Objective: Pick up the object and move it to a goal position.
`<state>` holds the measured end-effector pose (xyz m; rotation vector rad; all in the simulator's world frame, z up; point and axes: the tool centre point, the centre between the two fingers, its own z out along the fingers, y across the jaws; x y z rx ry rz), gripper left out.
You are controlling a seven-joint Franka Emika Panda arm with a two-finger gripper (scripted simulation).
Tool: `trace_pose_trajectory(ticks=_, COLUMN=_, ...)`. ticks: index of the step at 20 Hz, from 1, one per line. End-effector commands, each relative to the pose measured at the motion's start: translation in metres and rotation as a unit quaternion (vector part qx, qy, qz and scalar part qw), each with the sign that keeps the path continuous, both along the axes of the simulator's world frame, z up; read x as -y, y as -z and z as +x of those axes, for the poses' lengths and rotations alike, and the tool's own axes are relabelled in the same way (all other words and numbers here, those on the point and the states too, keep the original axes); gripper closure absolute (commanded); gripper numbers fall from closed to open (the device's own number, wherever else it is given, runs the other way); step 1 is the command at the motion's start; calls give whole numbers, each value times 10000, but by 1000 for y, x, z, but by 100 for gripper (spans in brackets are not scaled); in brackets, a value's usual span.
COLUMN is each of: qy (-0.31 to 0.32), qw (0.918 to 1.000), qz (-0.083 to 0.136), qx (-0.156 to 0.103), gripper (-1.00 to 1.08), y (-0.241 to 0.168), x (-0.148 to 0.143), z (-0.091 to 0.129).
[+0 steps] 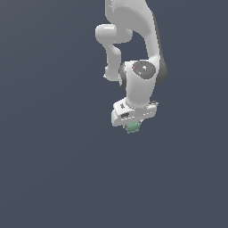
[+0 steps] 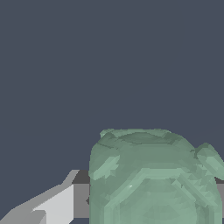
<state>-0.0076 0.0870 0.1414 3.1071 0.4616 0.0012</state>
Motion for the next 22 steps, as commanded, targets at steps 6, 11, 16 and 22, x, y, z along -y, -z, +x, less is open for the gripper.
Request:
trace_pose_trajectory(ticks=6, qy=2, qw=10000, qz=0, qx=-1, gripper=108, y=-52, x=-45, z=32)
trace_pose_trajectory(ticks=11, qy=2, qw=10000, qz=0, qx=-1, gripper=108, y=-80, x=-69, z=51)
trace_pose_trajectory(ticks=16, qy=2, qw=10000, qz=0, qx=-1, gripper=108, y=-103, x=-89, z=66)
trace_pose_trajectory(ticks=22, qy=2, qw=10000, qz=0, qx=-1, gripper=108, y=-127, x=-110, z=83)
